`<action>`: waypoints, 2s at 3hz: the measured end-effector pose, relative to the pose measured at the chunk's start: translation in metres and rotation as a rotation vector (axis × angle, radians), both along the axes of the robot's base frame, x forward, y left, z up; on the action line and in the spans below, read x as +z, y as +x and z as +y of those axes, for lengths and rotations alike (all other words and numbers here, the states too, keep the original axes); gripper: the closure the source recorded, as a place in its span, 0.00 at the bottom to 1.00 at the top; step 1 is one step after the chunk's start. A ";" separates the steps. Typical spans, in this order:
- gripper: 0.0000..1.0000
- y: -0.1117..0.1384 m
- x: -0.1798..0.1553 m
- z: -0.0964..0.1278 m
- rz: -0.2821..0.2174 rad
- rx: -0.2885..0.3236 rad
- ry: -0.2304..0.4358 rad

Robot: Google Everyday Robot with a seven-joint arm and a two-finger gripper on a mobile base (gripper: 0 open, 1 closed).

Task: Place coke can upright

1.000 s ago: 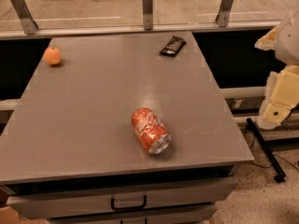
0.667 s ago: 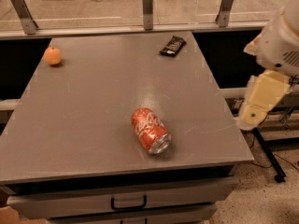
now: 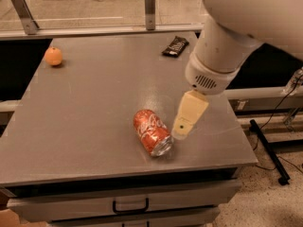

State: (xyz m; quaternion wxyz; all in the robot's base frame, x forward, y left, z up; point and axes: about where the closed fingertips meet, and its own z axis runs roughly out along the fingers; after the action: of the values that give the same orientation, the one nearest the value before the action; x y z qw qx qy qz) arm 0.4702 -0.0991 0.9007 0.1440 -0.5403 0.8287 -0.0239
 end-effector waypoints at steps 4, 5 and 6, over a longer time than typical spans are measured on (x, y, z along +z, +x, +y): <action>0.18 -0.011 -0.051 0.104 0.126 -0.273 0.061; 0.41 -0.015 -0.059 0.111 0.118 -0.301 0.063; 0.64 -0.011 -0.057 0.117 0.097 -0.292 0.082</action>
Offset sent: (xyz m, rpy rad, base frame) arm 0.0024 0.1004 -0.0403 0.0753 0.1501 -0.2766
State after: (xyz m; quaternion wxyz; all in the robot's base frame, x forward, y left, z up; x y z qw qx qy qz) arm 0.4592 0.0181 0.8440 0.1208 -0.4082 0.9047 0.0155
